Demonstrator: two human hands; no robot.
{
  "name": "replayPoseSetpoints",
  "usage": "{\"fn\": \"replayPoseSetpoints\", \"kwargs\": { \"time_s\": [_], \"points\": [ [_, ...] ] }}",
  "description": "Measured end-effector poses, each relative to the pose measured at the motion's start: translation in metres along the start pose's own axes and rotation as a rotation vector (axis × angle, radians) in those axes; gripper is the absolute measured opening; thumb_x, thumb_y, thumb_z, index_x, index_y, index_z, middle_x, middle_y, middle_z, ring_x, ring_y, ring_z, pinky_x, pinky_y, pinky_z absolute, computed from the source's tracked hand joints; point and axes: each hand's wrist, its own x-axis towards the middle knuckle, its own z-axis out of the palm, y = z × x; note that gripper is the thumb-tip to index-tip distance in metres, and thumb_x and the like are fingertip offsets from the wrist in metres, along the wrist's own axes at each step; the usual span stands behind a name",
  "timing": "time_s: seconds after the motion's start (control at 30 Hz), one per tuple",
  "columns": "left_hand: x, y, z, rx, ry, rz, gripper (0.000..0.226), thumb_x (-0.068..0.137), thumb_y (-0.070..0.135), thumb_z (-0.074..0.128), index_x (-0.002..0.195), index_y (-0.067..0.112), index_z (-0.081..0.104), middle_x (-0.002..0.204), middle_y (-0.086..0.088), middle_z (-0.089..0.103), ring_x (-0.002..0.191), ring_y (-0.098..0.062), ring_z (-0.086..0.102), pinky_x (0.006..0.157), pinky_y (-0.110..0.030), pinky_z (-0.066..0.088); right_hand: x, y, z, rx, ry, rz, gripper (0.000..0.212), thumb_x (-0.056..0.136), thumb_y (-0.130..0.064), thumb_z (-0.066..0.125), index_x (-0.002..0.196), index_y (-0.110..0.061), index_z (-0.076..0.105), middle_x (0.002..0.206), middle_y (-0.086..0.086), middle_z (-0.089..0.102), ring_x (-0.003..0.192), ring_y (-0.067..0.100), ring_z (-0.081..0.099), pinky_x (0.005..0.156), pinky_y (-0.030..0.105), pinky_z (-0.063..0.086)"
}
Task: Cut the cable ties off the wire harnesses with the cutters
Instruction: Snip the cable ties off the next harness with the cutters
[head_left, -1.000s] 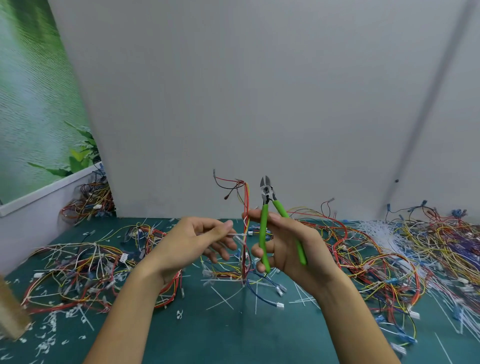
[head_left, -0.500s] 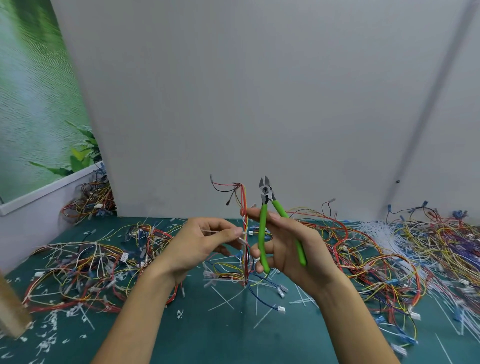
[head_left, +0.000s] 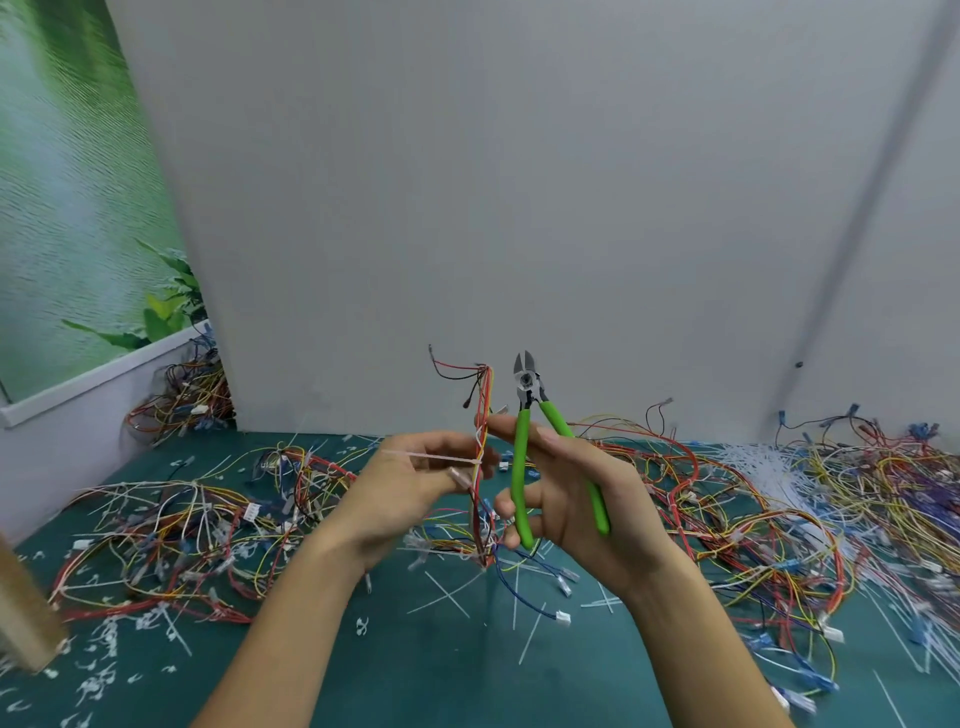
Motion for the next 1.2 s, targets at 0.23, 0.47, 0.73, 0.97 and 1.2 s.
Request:
{"fn": "replayPoseSetpoints", "kwargs": {
  "time_s": [0.23, 0.47, 0.73, 0.97, 1.2],
  "points": [
    [0.012, -0.001, -0.004, -1.249, 0.053, -0.183, 0.018, 0.088, 0.003, 0.047, 0.089, 0.004, 0.065, 0.086, -0.008, 0.062, 0.073, -0.020, 0.062, 0.064, -0.027, 0.055, -0.001, -0.003, -0.002, 0.062, 0.048, -0.048, 0.055, 0.094, -0.031, 0.054, 0.140, -0.001, 0.056, 0.149, 0.008, 0.056, 0.073, 0.028, 0.061, 0.059, 0.041, 0.056],
    [0.011, -0.008, -0.003, -1.509, 0.074, -0.080, 0.022, 0.097, 0.005, 0.038, 0.095, 0.001, 0.060, 0.080, -0.007, 0.053, 0.057, -0.016, 0.051, 0.049, -0.023, 0.049, 0.001, 0.000, -0.002, 0.040, 0.062, -0.065, 0.054, 0.093, -0.029, 0.057, 0.141, -0.005, 0.058, 0.149, 0.006, 0.056, 0.076, 0.028, 0.064, 0.061, 0.042, 0.054],
    [0.010, -0.019, 0.014, -0.439, -0.058, -0.202, 0.015, 0.094, 0.024, 0.062, 0.089, 0.013, 0.071, 0.082, -0.009, 0.065, 0.066, -0.018, 0.065, 0.058, -0.033, 0.054, 0.002, 0.002, -0.004, 0.050, 0.022, -0.050, 0.052, 0.095, -0.028, 0.055, 0.141, -0.004, 0.057, 0.138, 0.014, 0.059, 0.075, 0.027, 0.061, 0.060, 0.039, 0.051],
    [0.006, -0.015, 0.015, -0.519, -0.221, -0.140, 0.030, 0.087, 0.038, 0.066, 0.090, 0.008, 0.073, 0.077, -0.007, 0.058, 0.072, -0.025, 0.063, 0.069, -0.034, 0.053, 0.001, -0.002, -0.004, -0.012, 0.026, 0.002, 0.053, 0.094, -0.030, 0.056, 0.142, -0.007, 0.055, 0.108, 0.022, 0.060, 0.075, 0.028, 0.059, 0.058, 0.036, 0.049],
    [0.007, -0.015, 0.022, -0.425, -0.049, -0.099, 0.029, 0.085, 0.041, 0.074, 0.083, 0.012, 0.075, 0.068, -0.002, 0.056, 0.061, -0.014, 0.051, 0.061, -0.025, 0.046, 0.004, 0.006, 0.002, -0.331, 0.259, -0.109, 0.045, 0.080, -0.030, 0.076, 0.123, -0.020, 0.067, 0.108, 0.010, 0.071, 0.075, 0.022, 0.069, 0.062, 0.039, 0.058]
  ]
}}
